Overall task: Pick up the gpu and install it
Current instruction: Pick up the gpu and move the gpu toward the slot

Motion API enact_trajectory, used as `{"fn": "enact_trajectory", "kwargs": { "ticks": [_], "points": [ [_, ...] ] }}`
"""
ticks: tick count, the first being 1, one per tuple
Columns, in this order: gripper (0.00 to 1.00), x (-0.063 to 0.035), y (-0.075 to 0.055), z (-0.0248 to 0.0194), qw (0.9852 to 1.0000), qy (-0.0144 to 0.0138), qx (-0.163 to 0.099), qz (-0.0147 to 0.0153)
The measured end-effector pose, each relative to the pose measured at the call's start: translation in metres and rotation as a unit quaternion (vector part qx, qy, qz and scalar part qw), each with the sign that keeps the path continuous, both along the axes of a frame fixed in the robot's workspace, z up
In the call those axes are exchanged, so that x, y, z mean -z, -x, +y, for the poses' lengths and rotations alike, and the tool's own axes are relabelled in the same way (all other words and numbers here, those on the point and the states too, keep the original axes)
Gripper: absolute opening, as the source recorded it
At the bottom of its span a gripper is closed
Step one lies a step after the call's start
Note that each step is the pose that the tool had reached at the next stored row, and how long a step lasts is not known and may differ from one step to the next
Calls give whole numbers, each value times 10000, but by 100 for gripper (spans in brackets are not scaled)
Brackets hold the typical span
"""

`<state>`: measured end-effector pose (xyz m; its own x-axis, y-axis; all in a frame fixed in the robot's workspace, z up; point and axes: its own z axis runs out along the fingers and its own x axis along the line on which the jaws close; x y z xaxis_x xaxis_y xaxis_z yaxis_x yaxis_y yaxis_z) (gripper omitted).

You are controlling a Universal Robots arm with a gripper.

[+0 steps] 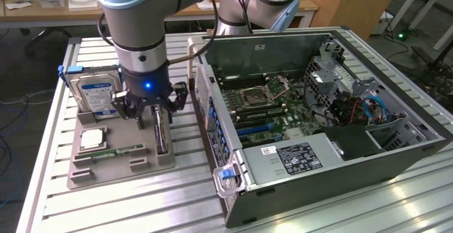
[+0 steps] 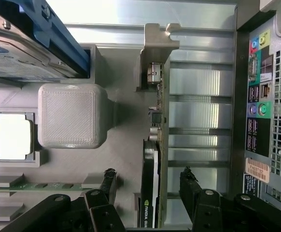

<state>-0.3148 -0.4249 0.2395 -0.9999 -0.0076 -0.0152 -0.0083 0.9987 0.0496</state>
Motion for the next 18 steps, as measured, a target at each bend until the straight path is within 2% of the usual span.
{"fn": "enact_trajectory", "kwargs": {
  "ticks": [18],
  "points": [
    [65, 100, 0, 0, 10000, 0, 0, 0]
  ]
}}
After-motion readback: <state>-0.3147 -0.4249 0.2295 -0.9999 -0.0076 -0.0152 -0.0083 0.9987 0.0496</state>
